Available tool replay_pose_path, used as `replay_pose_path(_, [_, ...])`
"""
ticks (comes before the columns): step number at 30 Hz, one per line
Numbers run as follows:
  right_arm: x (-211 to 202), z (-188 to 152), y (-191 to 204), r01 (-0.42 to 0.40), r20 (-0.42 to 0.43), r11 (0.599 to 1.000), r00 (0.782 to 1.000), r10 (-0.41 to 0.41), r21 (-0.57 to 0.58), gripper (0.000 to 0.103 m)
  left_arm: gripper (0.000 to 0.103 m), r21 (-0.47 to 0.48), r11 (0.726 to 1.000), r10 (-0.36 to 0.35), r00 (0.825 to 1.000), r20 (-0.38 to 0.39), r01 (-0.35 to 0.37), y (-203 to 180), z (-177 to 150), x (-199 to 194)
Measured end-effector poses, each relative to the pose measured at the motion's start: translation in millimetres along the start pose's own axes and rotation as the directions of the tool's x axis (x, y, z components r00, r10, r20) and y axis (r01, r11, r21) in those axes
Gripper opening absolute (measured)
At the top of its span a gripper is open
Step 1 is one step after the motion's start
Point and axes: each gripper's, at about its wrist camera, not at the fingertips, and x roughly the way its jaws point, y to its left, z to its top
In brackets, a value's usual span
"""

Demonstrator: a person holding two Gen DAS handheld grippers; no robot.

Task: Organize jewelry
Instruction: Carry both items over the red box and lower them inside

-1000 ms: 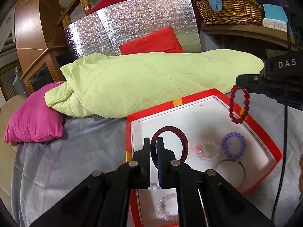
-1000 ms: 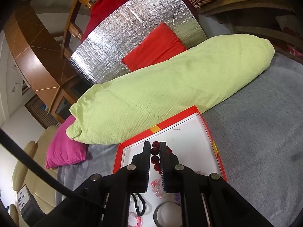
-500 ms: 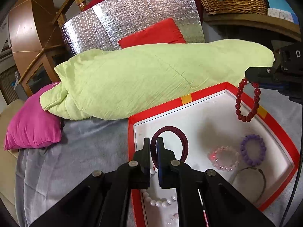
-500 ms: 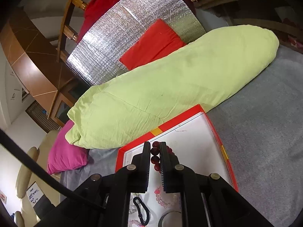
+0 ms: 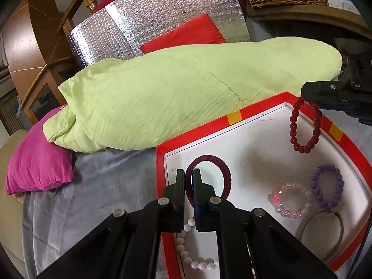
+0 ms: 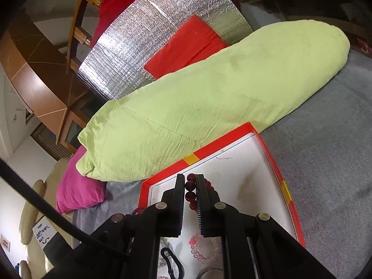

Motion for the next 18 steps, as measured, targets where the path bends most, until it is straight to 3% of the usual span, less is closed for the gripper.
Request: replay_pose_path(18, [18,-6,-5,0.005,-0.050,1.000,0.999,-0.005,0.007,0.010,0.006,0.034,0.999,-0.008,0.999,-0.043,0.009,-12,-3,17])
